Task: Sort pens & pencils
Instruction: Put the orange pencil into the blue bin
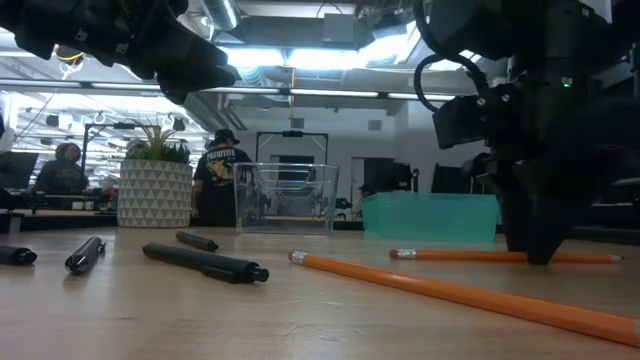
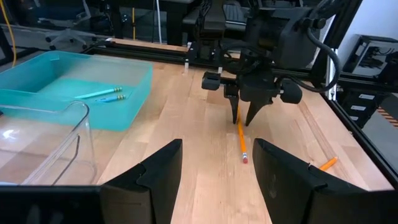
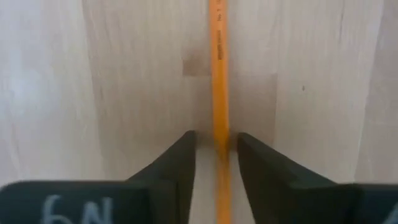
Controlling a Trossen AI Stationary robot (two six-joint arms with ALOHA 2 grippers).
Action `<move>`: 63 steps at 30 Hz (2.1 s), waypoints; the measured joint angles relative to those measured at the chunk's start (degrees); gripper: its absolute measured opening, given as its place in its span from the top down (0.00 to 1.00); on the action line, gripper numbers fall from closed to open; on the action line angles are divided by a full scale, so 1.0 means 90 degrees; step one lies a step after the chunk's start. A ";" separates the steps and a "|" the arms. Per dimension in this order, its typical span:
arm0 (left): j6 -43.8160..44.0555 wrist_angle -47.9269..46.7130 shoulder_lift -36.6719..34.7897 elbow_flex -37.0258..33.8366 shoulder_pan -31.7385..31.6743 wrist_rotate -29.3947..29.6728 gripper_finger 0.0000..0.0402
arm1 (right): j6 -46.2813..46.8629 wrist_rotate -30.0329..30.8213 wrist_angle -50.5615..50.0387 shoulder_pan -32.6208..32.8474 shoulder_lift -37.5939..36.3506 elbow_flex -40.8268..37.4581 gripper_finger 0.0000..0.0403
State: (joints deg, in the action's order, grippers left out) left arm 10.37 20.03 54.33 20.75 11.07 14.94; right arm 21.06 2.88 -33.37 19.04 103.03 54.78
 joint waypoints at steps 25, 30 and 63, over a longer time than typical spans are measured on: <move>0.0000 0.0005 0.0000 0.0000 0.0000 0.0000 0.53 | 0.0142 -0.0166 -0.0010 -0.0273 -0.0169 0.0124 0.97; 0.0001 0.0002 0.0000 0.0000 -0.0001 0.0000 0.53 | 0.0154 0.0209 -0.0068 -0.0308 -0.0533 0.0113 1.00; 0.0338 0.0064 0.0410 0.0000 -0.0007 0.0236 0.53 | 0.0800 0.1592 0.0049 -0.1886 -0.2123 -0.1675 0.83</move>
State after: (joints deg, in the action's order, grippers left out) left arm 13.41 20.61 58.02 20.75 11.00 17.06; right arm 28.26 17.21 -32.92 2.06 83.93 39.71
